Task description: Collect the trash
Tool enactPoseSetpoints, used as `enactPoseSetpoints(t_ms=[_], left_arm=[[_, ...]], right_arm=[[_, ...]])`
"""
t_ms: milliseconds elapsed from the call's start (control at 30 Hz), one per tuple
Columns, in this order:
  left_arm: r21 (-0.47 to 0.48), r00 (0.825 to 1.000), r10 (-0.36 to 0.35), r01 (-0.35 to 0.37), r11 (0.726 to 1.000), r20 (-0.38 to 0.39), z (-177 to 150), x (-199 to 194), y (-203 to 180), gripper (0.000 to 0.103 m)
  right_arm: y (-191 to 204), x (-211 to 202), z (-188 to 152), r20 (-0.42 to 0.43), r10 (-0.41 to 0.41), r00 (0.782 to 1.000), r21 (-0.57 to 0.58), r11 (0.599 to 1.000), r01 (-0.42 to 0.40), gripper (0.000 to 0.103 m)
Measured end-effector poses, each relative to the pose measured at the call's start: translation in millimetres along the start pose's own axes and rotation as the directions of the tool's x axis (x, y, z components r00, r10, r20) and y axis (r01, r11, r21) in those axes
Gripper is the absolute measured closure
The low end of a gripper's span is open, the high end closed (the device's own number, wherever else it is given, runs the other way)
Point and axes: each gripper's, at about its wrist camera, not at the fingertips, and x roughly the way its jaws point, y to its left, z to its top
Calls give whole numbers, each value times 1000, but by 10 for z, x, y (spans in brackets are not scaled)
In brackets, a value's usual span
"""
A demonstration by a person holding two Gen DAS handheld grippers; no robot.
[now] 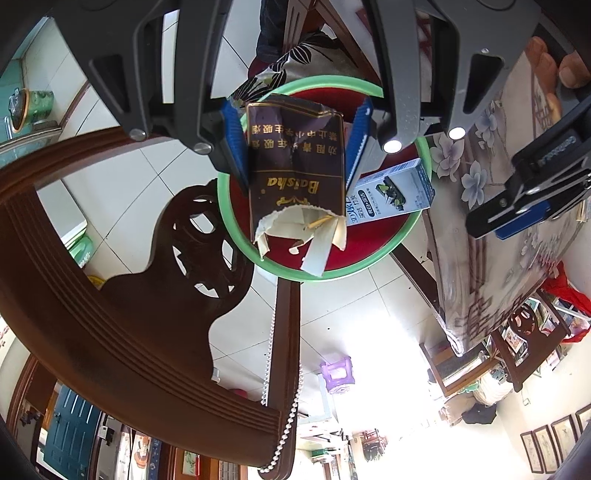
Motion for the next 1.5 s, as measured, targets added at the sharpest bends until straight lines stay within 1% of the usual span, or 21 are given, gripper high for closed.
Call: enactPoseSetpoints(t_ms=[233,300,433,467,567,633,667,700,733,800,867,1000,1067,1100,1133,1167,1267,1367,1400,1467,1500], left_arm=[[-16,1000,30,-30,999,-2,-29,-46,140,52],[-21,999,37,-37,999,-4,-44,-67,180,52],[-37,999,54,-54,998,0,-76,-160,254,51],[-43,998,60,-60,997,4,-87,-199,275,49],[-60,997,74,-72,996,37,-120,-363,348,44],[-64,995,81,-78,995,60,-136,-485,384,42],[-64,994,83,-79,995,72,-150,-553,398,38],[-66,993,83,-78,995,86,-171,-644,413,32],[-69,992,80,-73,995,102,-193,-736,426,30],[-72,986,74,-64,995,148,-264,-966,454,21],[-69,979,80,-68,995,187,-332,-1156,481,16],[-74,956,115,-98,992,270,-523,-1620,611,11],[-90,938,135,-111,990,320,-623,-1895,716,8],[-98,924,152,-125,987,350,-678,-2037,762,8],[-103,910,170,-141,985,379,-717,-2158,797,8],[-110,885,203,-172,979,419,-772,-2328,836,8],[-113,836,255,-229,967,485,-842,-2723,922,8],[-163,809,296,-248,955,508,-872,-3016,1011,8],[-182,801,307,-248,952,514,-879,-3106,1055,8],[-214,788,325,-247,945,523,-896,-3234,1120,8],[-233,781,337,-248,940,526,-903,-3287,1160,8]], right_arm=[[59,131,55,-8,-17,1000,-27,1000,16,56],[53,170,70,-11,-25,1000,-20,1000,25,42],[52,176,89,-6,-30,1000,-17,999,30,36],[60,168,90,-3,-30,1000,-17,999,30,34],[97,114,87,0,-24,1000,-14,1000,24,33],[136,18,82,21,-18,1000,-11,1000,18,31],[167,-86,71,44,-14,999,-7,1000,14,29],[195,-179,56,67,-10,998,-1,1000,10,24],[224,-257,44,87,-9,996,4,1000,9,21],[297,-531,-22,160,-3,987,15,1000,1,11],[381,-790,-106,229,-1,973,15,1000,-2,5],[591,-1263,-325,358,-12,934,-2,1000,14,5],[733,-1504,-478,433,-28,901,-11,999,37,5],[786,-1589,-523,461,-32,887,-13,999,43,5],[871,-1718,-611,501,-33,865,-14,999,46,5],[943,-1821,-670,530,-31,848,-15,999,46,5],[1139,-2071,-802,579,-32,815,-15,999,49,5],[1363,-2258,-953,633,-62,772,-8,996,86,5],[1435,-2303,-954,636,-48,770,-23,996,81,5],[1568,-2366,-941,618,5,786,-52,998,35,5],[1627,-2404,-927,617,23,786,-58,998,17,5]])
